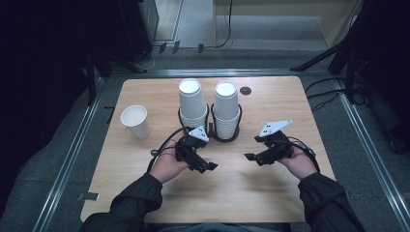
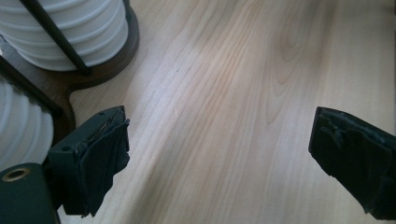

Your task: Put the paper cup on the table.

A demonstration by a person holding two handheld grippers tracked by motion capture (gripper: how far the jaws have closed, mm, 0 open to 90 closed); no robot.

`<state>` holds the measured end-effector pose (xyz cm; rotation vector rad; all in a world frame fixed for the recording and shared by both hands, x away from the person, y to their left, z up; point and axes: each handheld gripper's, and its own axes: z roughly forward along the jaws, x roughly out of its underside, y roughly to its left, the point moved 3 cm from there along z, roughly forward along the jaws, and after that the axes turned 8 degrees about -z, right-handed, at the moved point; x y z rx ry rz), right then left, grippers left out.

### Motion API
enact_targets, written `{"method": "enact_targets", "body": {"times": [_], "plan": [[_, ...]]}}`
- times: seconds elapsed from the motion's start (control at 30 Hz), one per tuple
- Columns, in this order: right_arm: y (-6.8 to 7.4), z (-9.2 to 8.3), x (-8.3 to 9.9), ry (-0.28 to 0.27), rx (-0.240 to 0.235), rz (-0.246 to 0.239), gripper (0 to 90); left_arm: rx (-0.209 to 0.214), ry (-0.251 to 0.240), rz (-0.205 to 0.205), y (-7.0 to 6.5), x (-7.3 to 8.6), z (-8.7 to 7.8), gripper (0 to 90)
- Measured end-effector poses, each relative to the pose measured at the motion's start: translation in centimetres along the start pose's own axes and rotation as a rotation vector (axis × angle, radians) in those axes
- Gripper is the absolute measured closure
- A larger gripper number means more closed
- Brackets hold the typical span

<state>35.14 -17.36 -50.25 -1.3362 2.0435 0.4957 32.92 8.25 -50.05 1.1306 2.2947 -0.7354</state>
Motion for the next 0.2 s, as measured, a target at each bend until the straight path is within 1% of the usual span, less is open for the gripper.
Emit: {"method": "enact_targets", "body": {"times": [0.07,0.1,0.13,0.17,0.2], "plan": [[-0.01,0.02,0.01,0.0,0.0,0.0,21.0,-0.008,-0.003,0.002,0.09,0.0,-0.05,5.5],[-0.04,0.07,0.01,0.001,-0.002,0.0,21.0,-0.021,0.011,0.003,0.34,0.15,0.04,5.5],[-0.03,0.09,0.0,-0.002,-0.004,-0.005,21.0,-0.03,0.015,-0.001,0.48,0.26,0.16,5.5],[-0.04,0.14,0.01,-0.003,-0.003,-0.013,21.0,-0.037,0.025,-0.003,0.67,0.4,0.29,5.5],[-0.04,0.21,0.04,0.001,0.0,-0.017,21.0,-0.037,0.025,-0.003,0.67,0.4,0.29,5.5]]}}
